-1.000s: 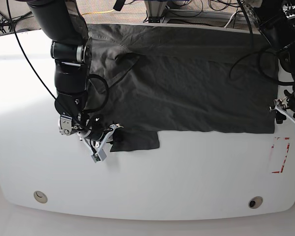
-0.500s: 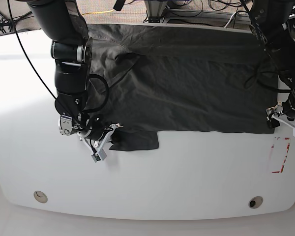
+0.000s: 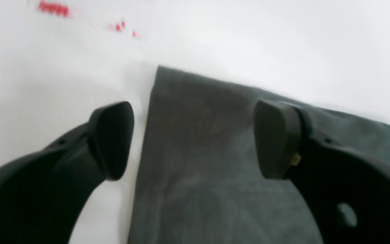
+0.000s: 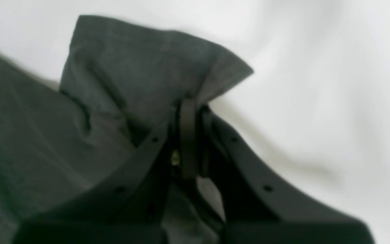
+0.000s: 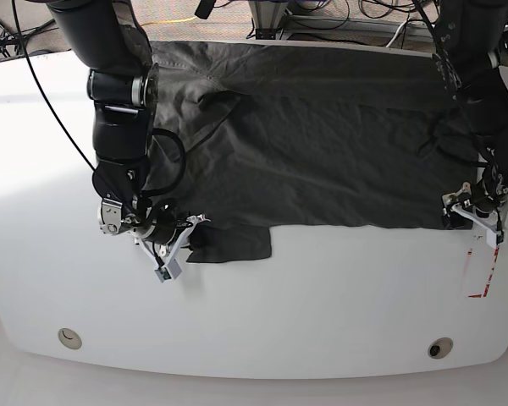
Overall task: Fold the T-shirt properly
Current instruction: 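Move the left gripper to the other hem corner and grasp it, then lift the hem with both grippers and fold it toward the collar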
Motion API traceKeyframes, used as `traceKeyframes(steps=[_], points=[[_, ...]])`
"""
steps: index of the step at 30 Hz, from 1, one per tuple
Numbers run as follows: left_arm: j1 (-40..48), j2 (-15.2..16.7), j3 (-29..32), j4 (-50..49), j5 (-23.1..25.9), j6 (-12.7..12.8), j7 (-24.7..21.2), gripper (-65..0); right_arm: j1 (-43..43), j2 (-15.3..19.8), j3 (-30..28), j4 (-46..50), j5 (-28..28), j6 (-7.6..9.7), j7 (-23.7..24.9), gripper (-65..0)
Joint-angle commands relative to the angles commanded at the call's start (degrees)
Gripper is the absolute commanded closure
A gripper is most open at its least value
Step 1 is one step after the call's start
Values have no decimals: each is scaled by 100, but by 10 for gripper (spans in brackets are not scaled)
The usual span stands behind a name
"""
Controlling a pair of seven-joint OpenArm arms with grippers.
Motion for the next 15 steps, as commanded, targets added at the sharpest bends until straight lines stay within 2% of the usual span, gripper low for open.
traceKeyframes(steps=[3,7,11,13,14,15], points=[[-70,-9,9,-431,18,0,-185,-518,-79,9,9,316,0,0,-193,0],[-167,-9,9,-422,26,-18,-220,-499,-211,9,-18,853,-18,0,-273,0],[-167,-9,9,-422,26,-18,-220,-237,-299,9,-18,1371,0,0,-721,0],[-167,-9,9,-422,35,-18,-237,-47,-308,18,-9,1582,0,0,-835,0],[-167,-9,9,-422,35,-18,-237,0,-308,18,0,1679,-9,0,-853,0],[-176,-9,9,-422,35,-18,-237,0,-316,18,0,1767,-18,0,-862,0]])
